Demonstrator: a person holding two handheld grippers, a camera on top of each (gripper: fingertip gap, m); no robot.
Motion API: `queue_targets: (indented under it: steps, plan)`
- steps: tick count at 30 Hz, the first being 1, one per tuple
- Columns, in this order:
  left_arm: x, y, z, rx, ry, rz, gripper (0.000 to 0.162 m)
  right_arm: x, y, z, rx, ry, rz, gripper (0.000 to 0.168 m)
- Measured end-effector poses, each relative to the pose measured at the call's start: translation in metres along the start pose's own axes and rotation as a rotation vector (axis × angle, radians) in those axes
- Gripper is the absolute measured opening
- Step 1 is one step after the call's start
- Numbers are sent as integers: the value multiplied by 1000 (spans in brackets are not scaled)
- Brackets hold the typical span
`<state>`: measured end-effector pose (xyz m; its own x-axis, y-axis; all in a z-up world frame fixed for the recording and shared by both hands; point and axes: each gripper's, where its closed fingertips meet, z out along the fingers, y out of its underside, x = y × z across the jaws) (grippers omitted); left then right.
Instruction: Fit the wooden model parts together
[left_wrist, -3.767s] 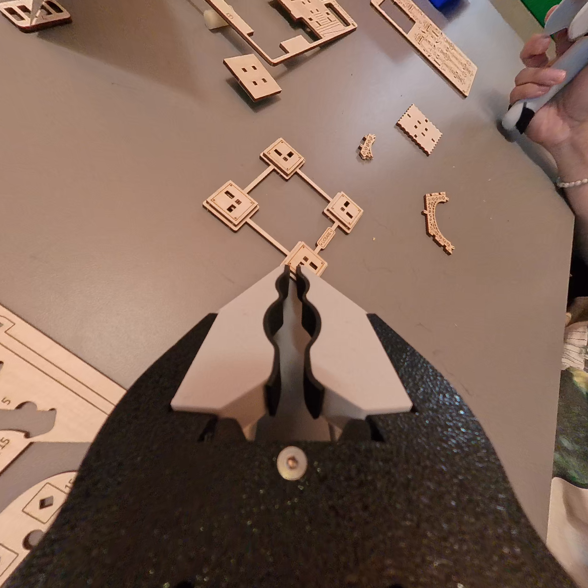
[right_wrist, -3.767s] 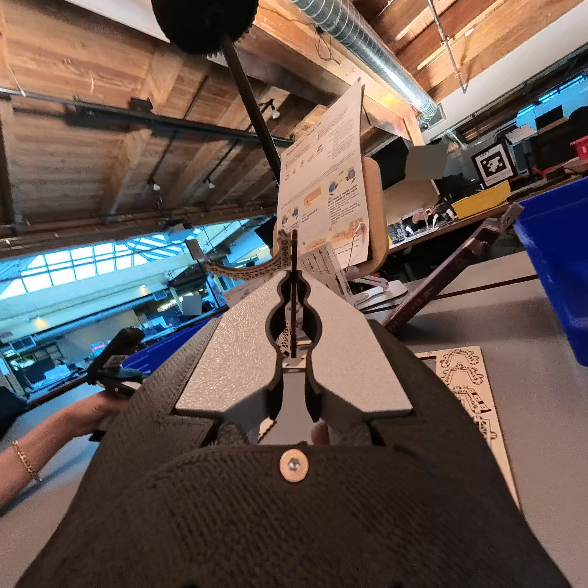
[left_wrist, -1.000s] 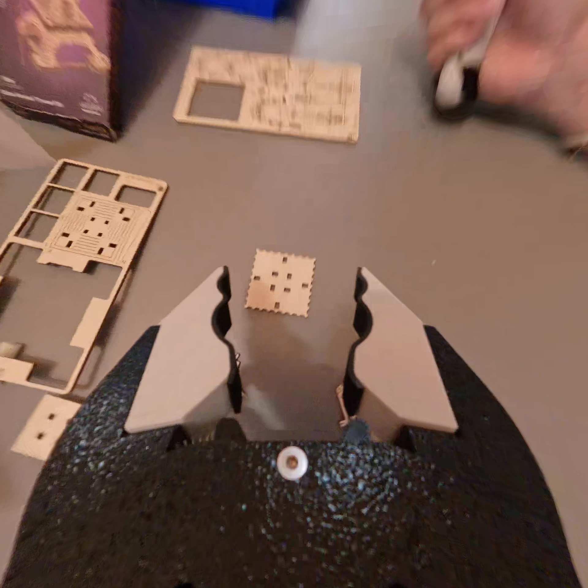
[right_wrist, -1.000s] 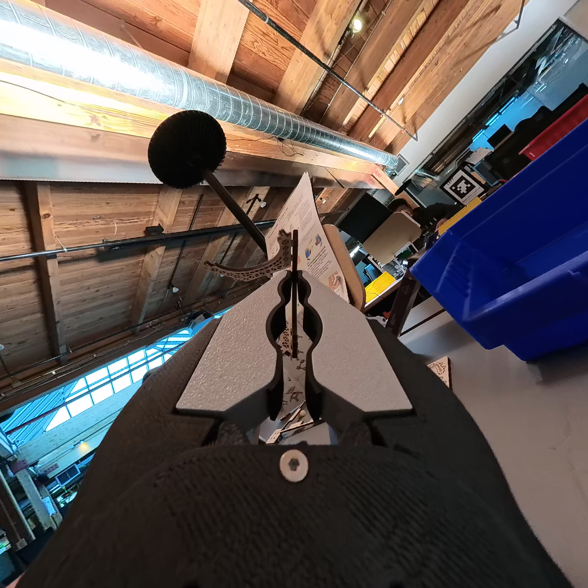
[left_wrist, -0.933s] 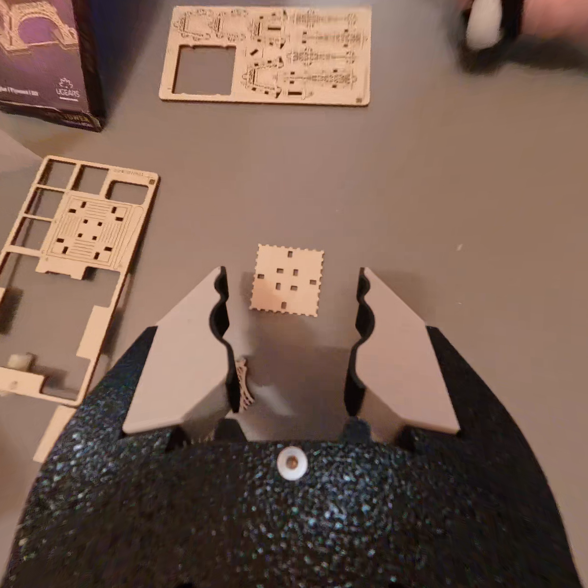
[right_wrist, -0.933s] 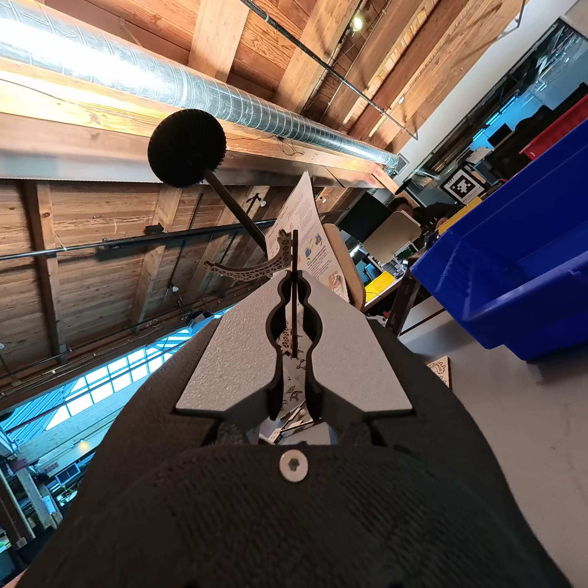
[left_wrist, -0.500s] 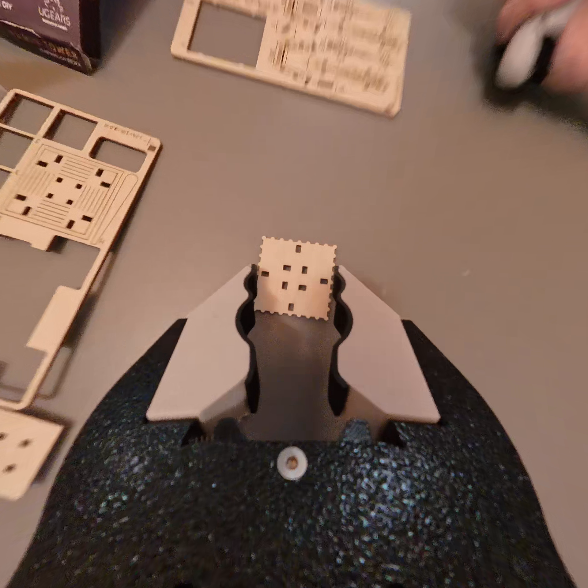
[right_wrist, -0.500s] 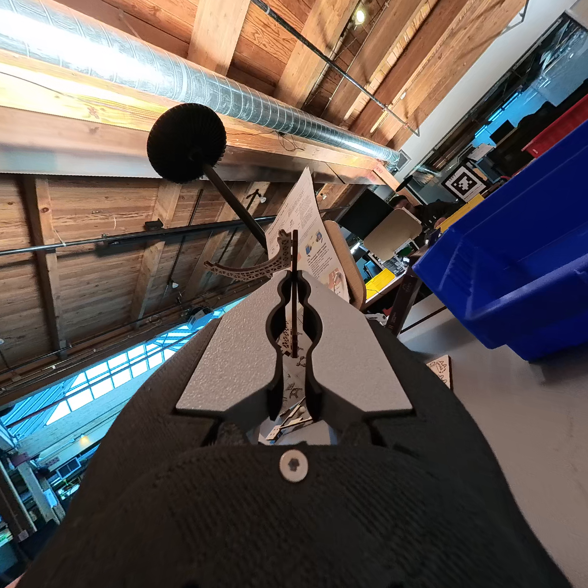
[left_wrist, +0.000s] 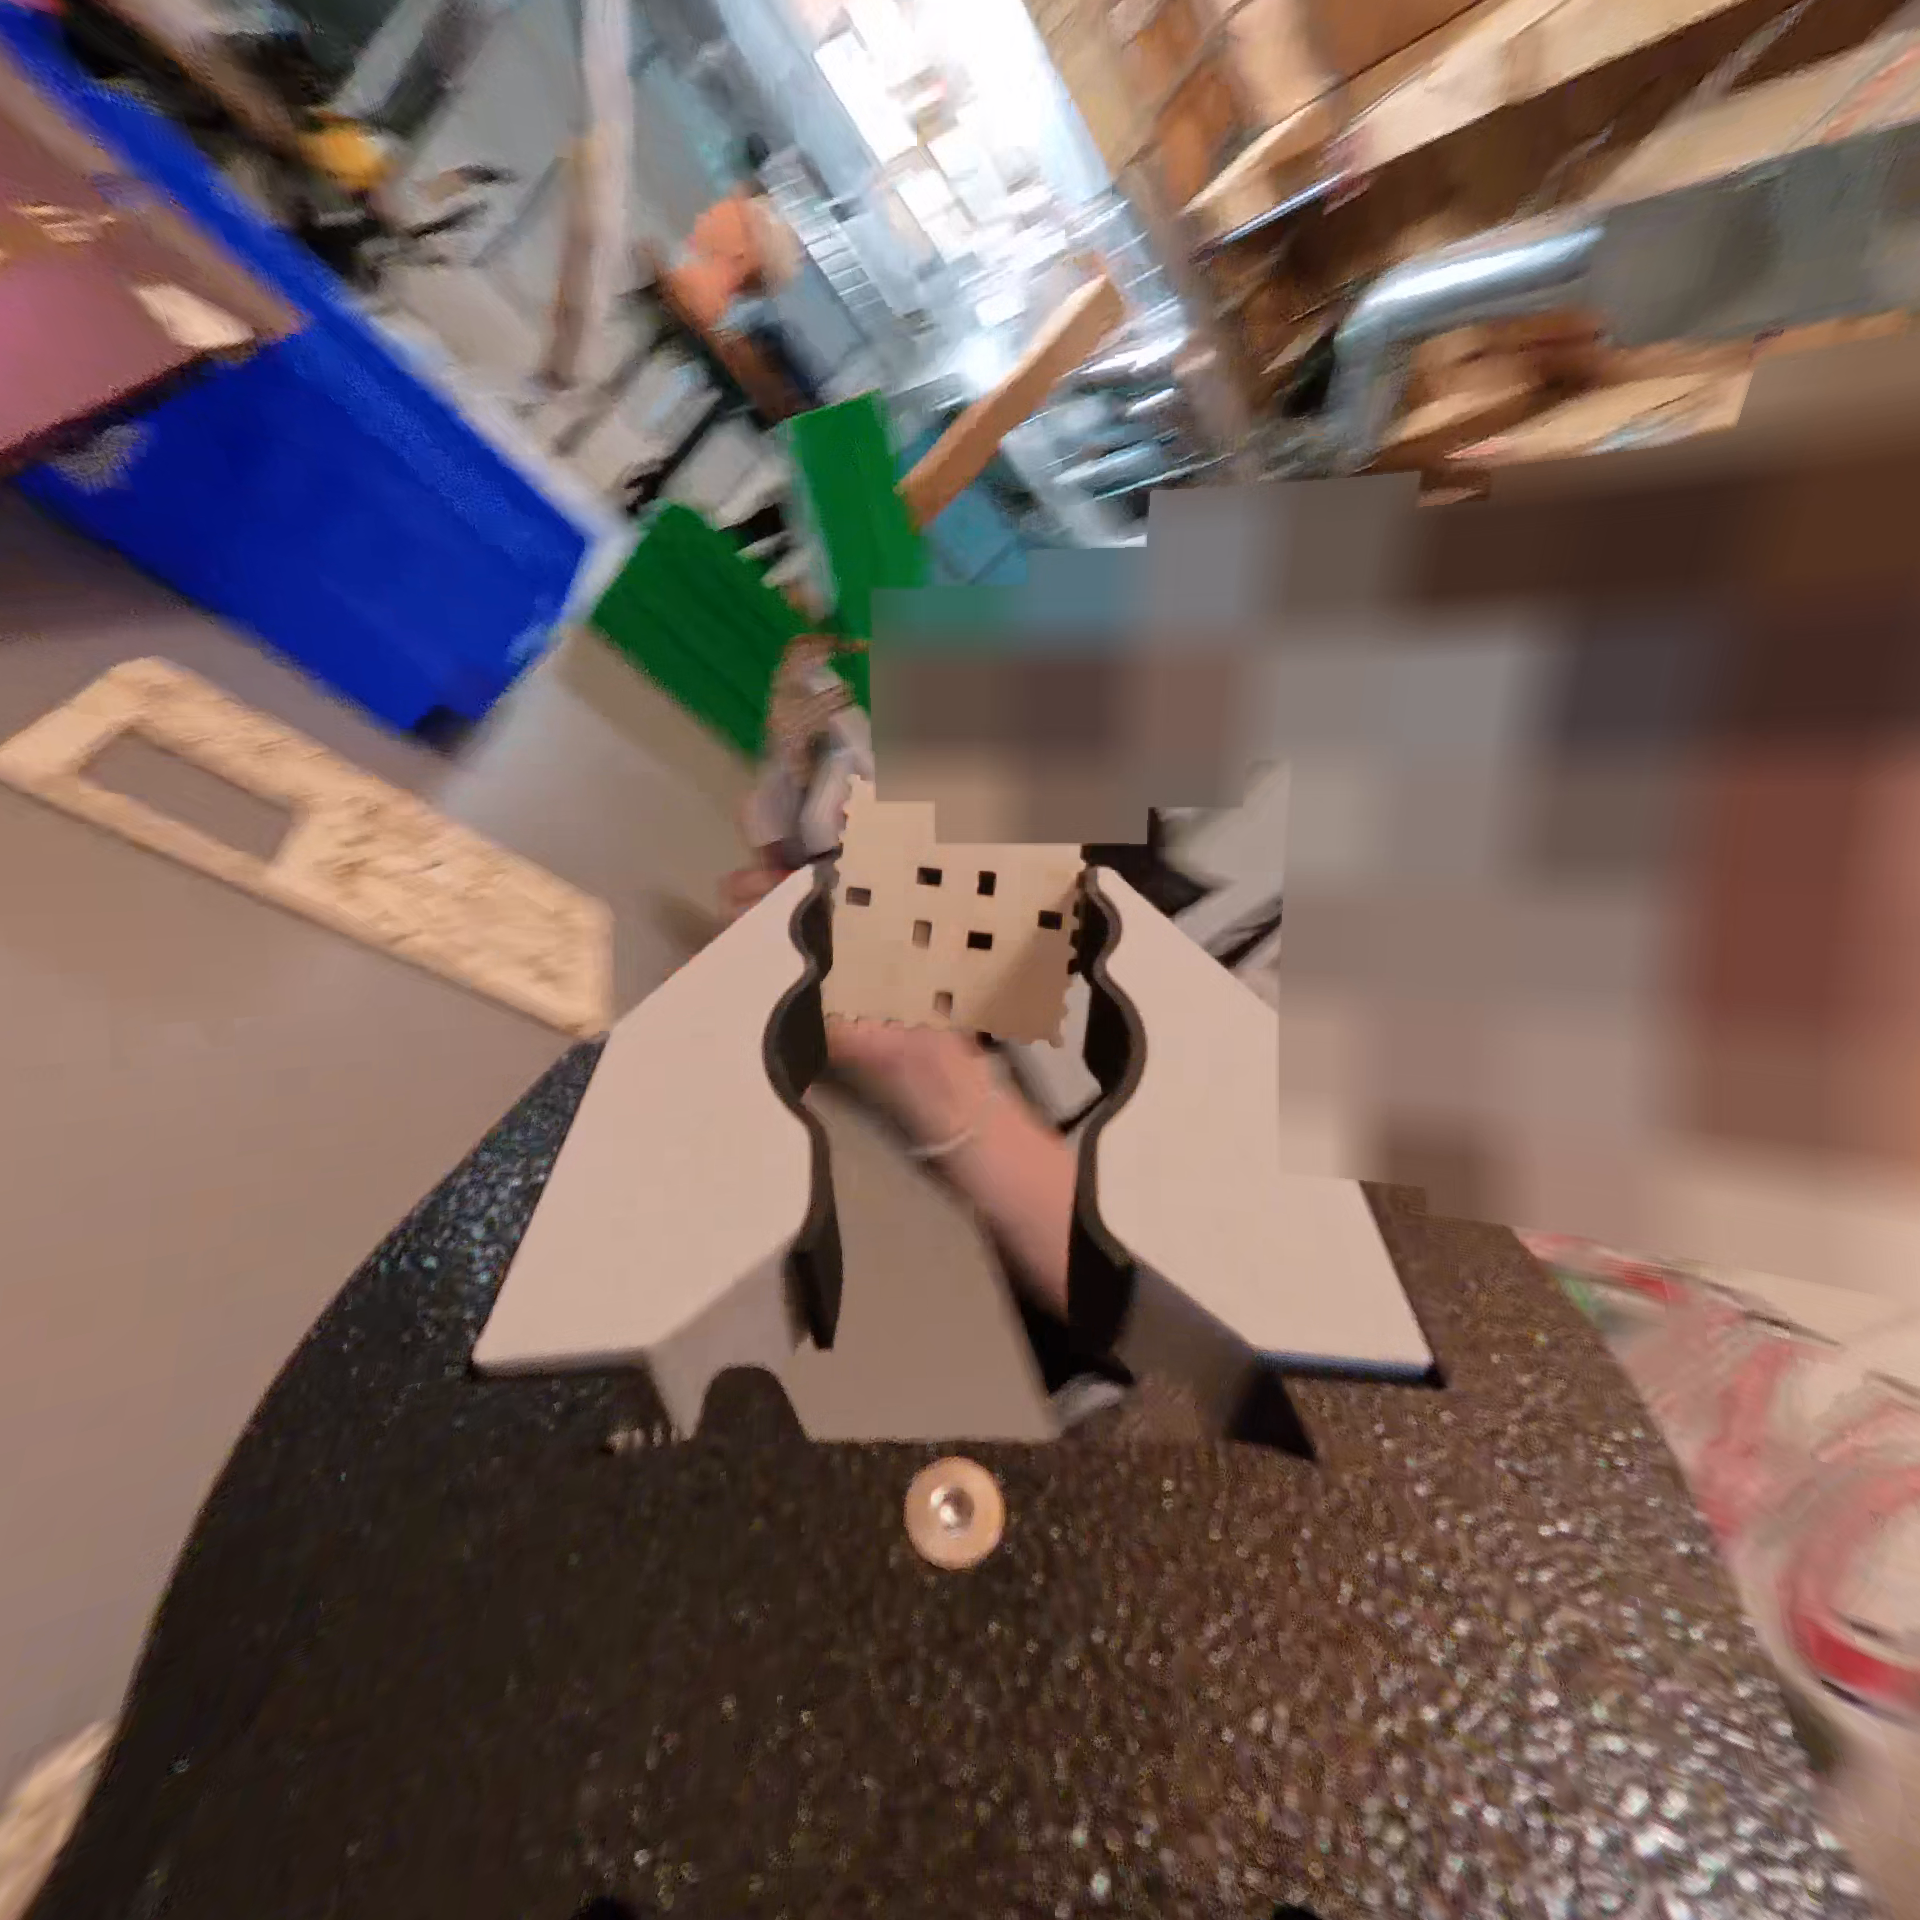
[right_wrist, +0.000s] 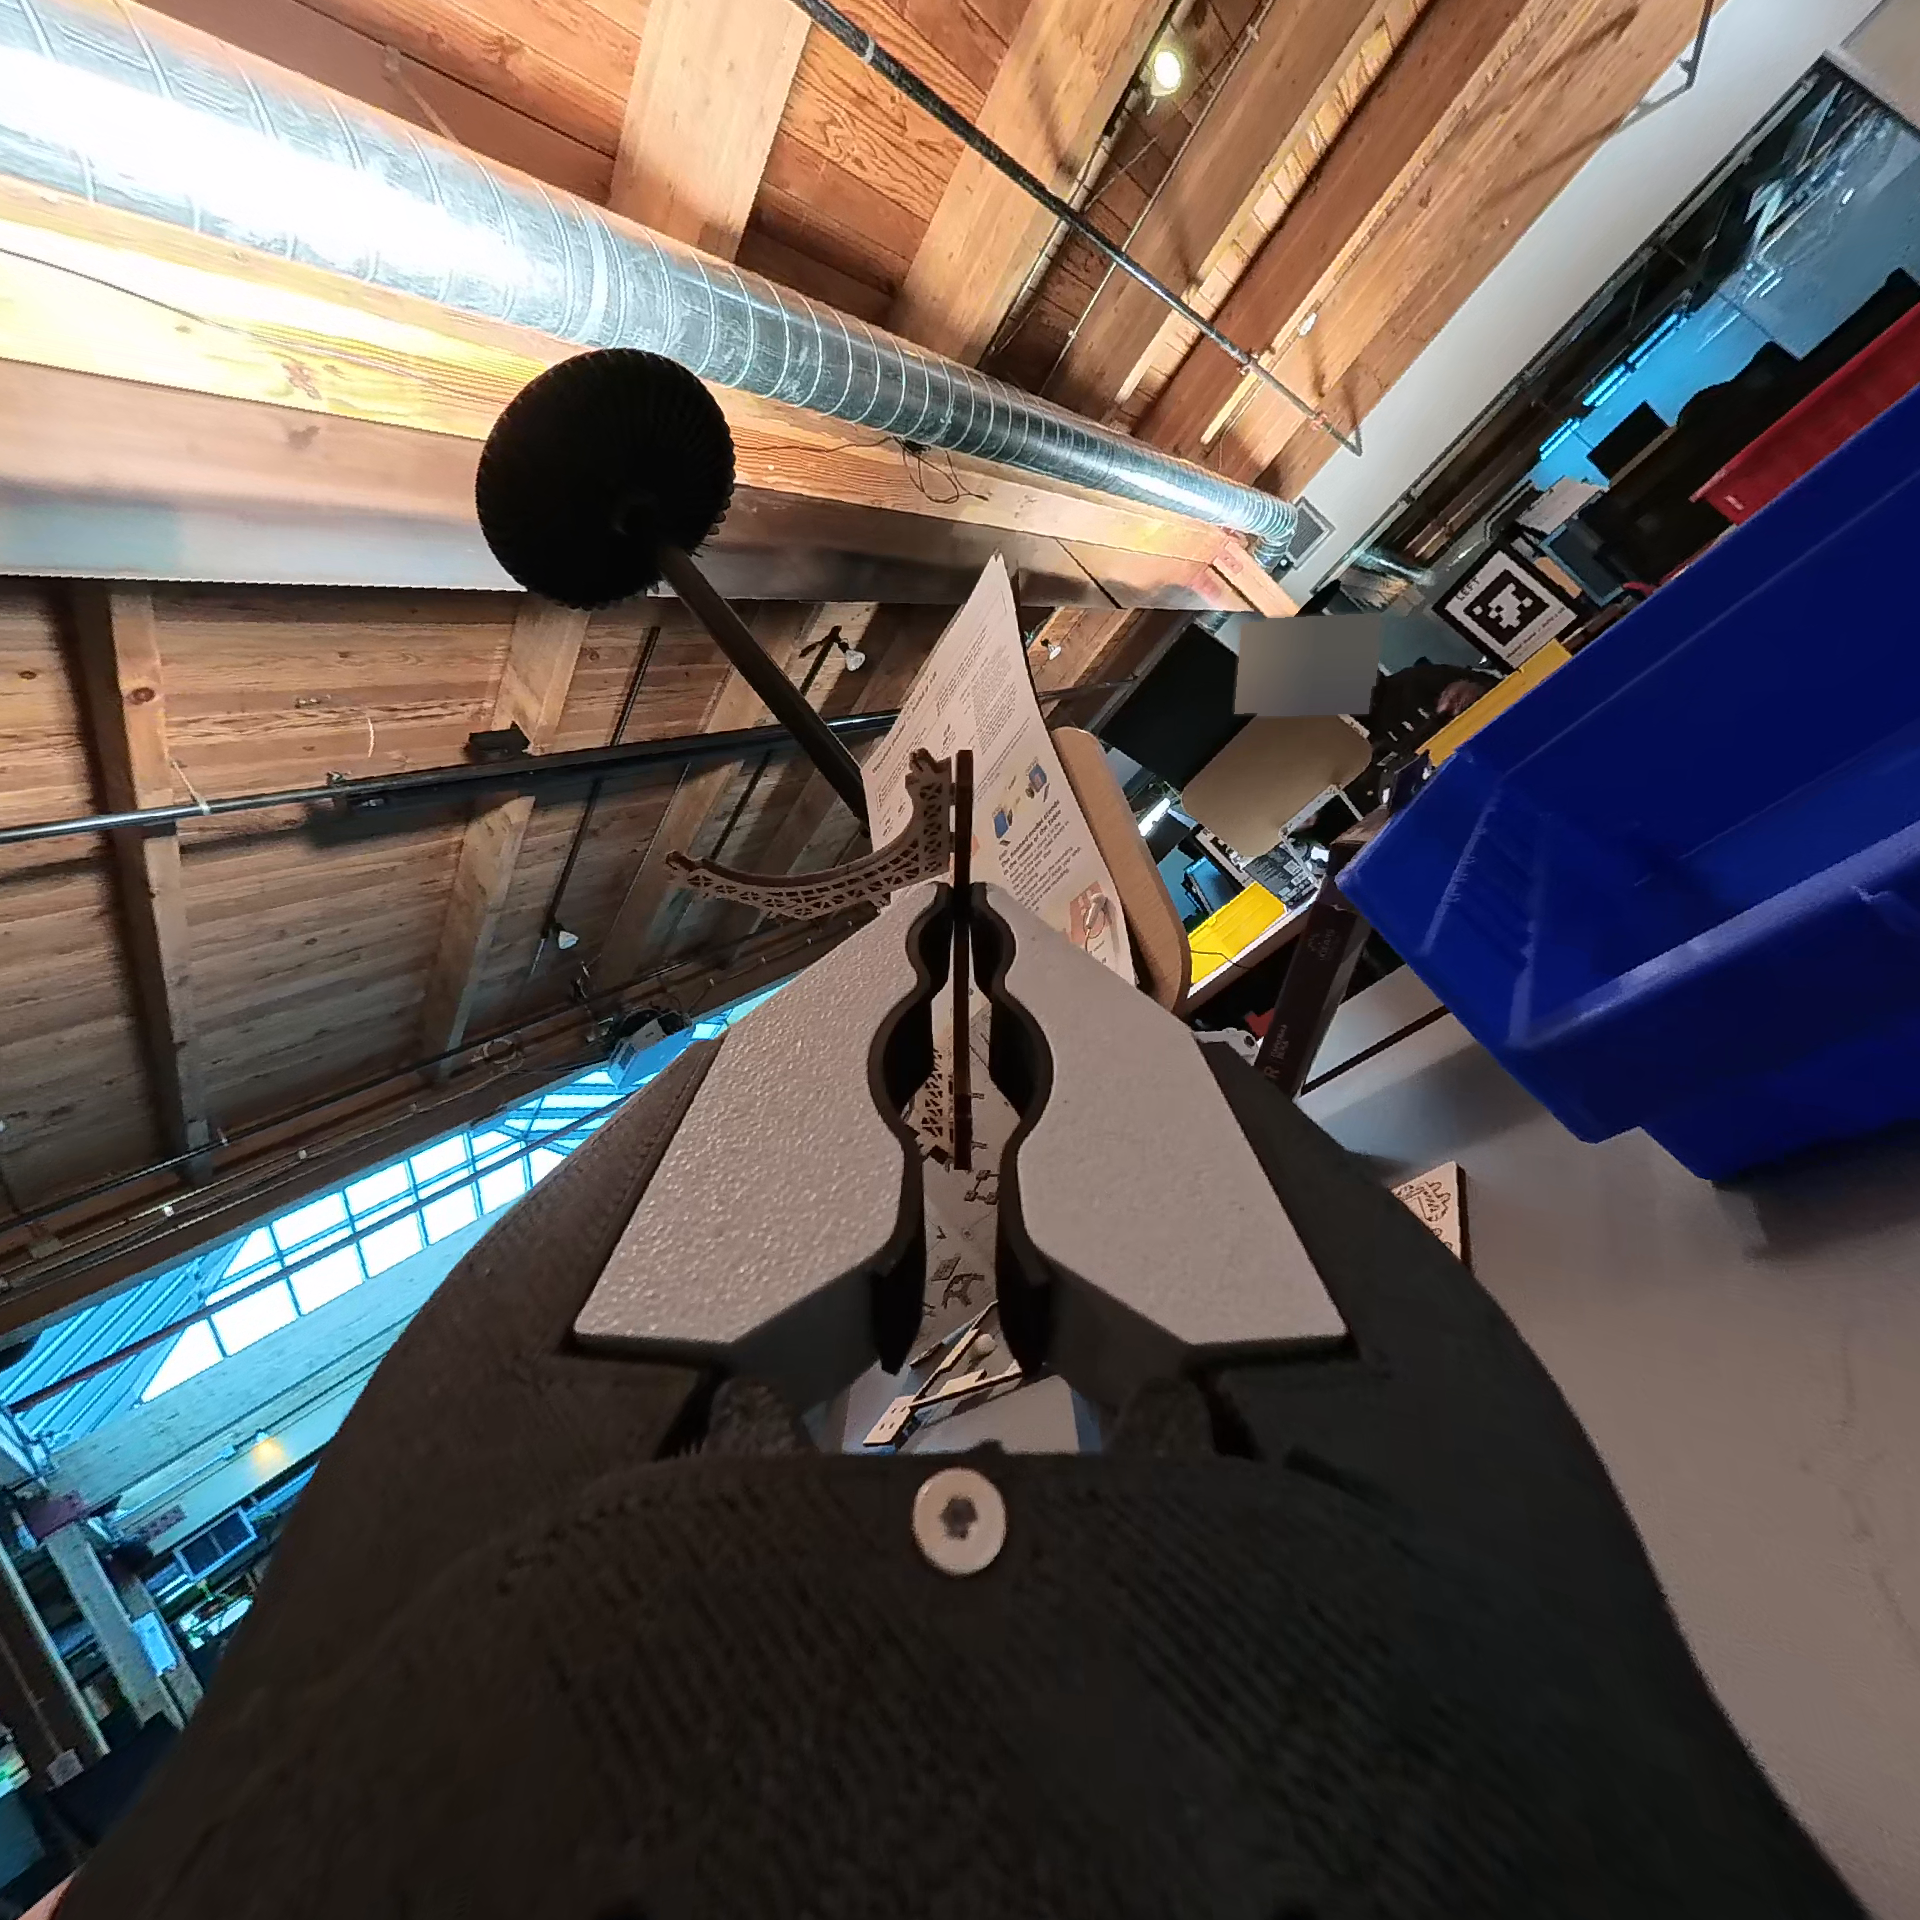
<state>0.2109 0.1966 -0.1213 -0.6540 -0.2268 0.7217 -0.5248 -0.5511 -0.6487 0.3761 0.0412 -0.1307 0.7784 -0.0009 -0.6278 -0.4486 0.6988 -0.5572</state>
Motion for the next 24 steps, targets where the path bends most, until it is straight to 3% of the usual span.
queue_targets:
  steps: [1,4,8,11,12,13,15,24]
  plan:
    - [-18,9,4,-52,-125,44,45,0,0,0,0,1,0,0]
    - [-61,39,12,-254,-451,205,45,0,0,0,-2,-1,2,0]
    - [-104,54,5,-414,-798,379,45,0,2,1,-10,-1,6,0]
    - [-129,71,-9,-558,-1006,456,46,0,3,1,-20,3,-4,0]
    - [-133,72,-11,-575,-1059,488,54,0,4,1,-24,6,-11,0]
    - [-135,71,-14,-578,-1109,519,65,1,4,1,-29,11,-15,0]
    - [-133,65,-19,-553,-1190,582,72,3,6,1,-37,20,-18,0]
    - [-73,41,-48,-142,-1194,545,62,1,13,1,-78,21,-63,0]
